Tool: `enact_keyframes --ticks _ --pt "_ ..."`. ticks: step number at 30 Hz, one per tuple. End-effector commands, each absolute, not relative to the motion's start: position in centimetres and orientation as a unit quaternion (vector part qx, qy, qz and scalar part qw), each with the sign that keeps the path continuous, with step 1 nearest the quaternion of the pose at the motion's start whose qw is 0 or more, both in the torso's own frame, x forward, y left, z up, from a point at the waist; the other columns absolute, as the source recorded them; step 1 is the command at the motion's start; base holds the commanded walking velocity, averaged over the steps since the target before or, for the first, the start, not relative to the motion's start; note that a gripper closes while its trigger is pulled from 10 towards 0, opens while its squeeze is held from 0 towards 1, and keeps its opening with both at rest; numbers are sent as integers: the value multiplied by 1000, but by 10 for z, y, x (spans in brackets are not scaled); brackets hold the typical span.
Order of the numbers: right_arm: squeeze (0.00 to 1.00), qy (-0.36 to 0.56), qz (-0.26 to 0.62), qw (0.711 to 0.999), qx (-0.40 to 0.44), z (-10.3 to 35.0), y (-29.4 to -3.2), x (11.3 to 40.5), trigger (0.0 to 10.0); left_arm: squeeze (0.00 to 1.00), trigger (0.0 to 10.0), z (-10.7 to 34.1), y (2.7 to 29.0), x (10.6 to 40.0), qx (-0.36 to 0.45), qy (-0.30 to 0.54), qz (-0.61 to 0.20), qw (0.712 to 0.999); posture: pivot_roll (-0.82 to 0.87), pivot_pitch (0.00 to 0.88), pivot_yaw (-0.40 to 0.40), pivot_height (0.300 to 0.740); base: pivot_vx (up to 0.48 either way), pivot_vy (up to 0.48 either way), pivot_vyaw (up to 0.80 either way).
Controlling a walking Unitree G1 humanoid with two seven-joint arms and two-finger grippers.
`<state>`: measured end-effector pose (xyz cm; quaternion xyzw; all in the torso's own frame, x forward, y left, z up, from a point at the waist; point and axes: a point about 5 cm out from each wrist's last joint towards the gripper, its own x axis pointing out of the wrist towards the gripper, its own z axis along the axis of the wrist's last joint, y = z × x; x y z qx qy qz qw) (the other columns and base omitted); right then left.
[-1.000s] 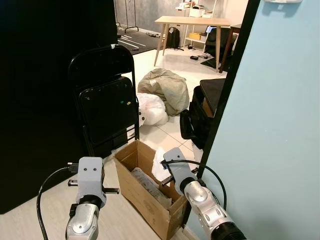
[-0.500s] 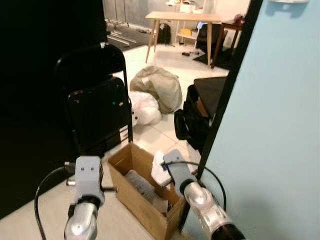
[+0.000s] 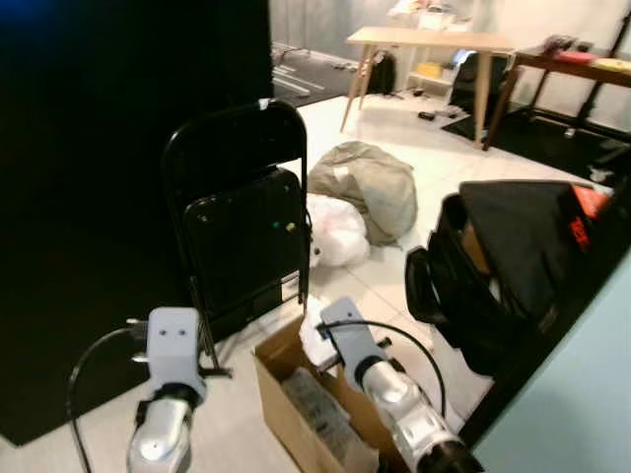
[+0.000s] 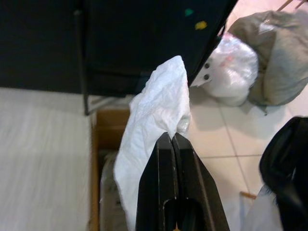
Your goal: Clean up the room
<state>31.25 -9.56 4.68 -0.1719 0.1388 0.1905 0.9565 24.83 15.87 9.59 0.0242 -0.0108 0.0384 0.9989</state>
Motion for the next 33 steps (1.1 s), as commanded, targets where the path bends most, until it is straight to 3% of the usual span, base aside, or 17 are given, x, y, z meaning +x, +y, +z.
enact_keyframes --ticks 1,20,26,33 --pt "0 145 193 956 -167 44 -91 311 10000 0 10000 89 161 246 28 12 34 999 24 0 -10 740 0 0 0" --pt "0 153 187 956 -164 42 -94 309 10000 0 10000 88 154 246 29 16 3 999 23 0 -7 740 0 0 0" --pt "0 155 188 956 -164 41 -94 309 10000 0 10000 87 153 245 27 19 -3 999 23 0 -11 740 0 -412 0" --pt "0 156 191 955 -166 41 -95 308 10000 0 10000 86 155 244 13 20 17 1000 21 0 -13 740 0 0 0"
